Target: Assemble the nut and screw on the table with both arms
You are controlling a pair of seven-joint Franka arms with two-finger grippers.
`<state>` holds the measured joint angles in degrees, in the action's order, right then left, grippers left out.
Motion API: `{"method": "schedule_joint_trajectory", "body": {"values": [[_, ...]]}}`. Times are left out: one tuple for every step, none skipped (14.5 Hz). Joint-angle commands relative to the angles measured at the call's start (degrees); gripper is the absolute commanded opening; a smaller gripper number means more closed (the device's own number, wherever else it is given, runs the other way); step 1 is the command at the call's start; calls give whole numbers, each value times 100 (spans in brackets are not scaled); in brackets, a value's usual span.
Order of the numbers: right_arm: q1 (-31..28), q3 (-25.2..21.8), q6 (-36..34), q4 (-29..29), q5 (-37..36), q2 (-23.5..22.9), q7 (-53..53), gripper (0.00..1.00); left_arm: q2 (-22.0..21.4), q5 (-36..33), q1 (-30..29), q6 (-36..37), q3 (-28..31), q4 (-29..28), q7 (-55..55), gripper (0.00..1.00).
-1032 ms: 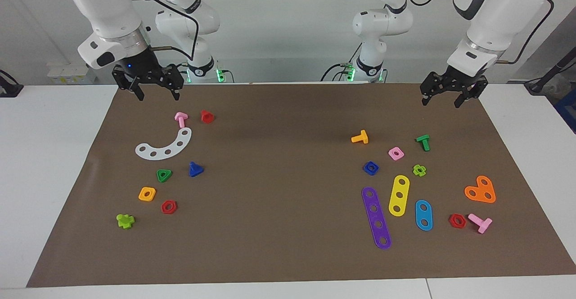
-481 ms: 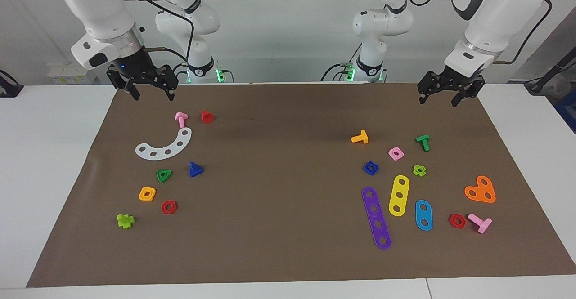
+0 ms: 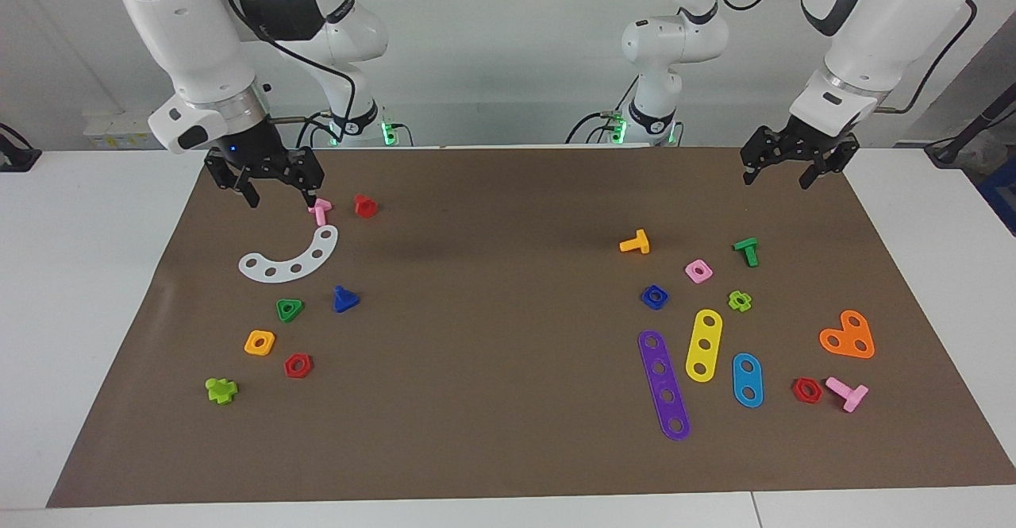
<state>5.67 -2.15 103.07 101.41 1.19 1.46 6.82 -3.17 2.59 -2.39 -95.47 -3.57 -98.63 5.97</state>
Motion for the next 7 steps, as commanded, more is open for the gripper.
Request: {"method": "schedule_joint_trajectory", "body": {"values": [[-39,22,415,520,66,119,-128,94,-245,66,-253,-296,6,-507,27,94],[-39,22,520,555,66,22,-119,94,-245,66,-253,-331,14,-560,27,94],[-22,22,721,634,66,-49,-102,94,-254,66,-244,-297,6,-639,19,94],[30,31,914,721,66,-137,-102,94,-280,66,-244,-270,6,-684,10,95],[31,22,1090,801,66,-233,-110,94,-298,66,-244,-296,6,-710,18,99],[22,22,1283,897,66,-330,-119,94,-298,66,-253,-340,6,-719,18,100],[22,22,1459,933,66,-461,-119,93,-272,66,-244,-358,6,-710,18,100]]}}
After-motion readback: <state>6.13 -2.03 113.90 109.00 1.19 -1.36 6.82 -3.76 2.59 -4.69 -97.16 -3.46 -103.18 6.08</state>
